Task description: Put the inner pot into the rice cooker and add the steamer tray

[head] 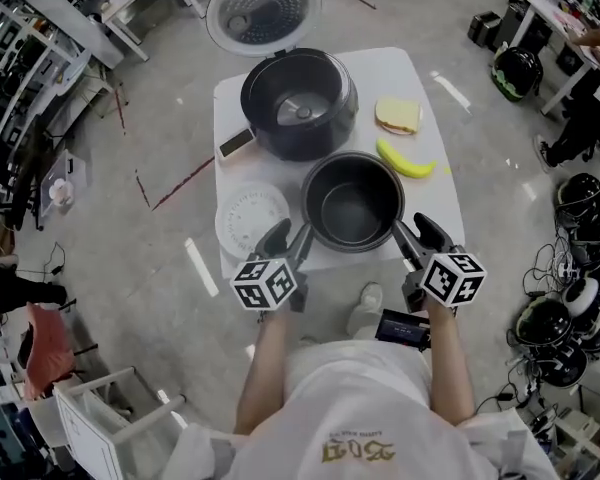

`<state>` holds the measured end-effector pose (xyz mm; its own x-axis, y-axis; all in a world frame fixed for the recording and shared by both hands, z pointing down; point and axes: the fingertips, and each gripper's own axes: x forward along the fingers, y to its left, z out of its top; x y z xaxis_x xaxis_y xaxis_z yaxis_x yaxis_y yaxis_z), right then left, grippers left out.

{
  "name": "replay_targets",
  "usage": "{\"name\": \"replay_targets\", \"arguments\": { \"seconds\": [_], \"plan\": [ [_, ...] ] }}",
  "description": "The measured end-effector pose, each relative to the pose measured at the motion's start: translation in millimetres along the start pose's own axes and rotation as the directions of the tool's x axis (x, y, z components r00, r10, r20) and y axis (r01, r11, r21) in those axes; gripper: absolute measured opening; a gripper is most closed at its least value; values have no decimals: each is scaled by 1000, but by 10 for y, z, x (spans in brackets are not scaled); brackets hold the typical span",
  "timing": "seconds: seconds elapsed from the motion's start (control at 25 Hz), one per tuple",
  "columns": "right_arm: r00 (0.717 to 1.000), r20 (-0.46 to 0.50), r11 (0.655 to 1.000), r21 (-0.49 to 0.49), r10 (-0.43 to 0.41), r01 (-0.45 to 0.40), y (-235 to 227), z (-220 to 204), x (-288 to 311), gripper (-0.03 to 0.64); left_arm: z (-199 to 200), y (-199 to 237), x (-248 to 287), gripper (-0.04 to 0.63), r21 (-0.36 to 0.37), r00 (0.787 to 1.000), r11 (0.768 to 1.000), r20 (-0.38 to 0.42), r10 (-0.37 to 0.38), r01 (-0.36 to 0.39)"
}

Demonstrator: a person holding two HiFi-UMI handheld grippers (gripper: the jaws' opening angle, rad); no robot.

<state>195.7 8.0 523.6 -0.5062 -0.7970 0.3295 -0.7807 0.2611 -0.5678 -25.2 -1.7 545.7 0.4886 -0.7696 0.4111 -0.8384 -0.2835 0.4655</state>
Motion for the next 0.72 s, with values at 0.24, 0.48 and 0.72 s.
{"name": "replay_targets", "arguments": {
  "seconds": [0.24,0.48,0.72],
  "plan": [
    [998,-51,998,63,34,-30,-407,31,226,250,-117,80,243,241,-85,997,993,1,80,-80],
    [990,-117,991,116,77,-63,-464,-15,475,233,-166,249,255,232,-156,991,979,-5,135,-134],
    [984,-152,982,178,92,-65,-555,-82,601,213,-214,281,406,222,-178,989,972,-24,148,-150]
  ]
}}
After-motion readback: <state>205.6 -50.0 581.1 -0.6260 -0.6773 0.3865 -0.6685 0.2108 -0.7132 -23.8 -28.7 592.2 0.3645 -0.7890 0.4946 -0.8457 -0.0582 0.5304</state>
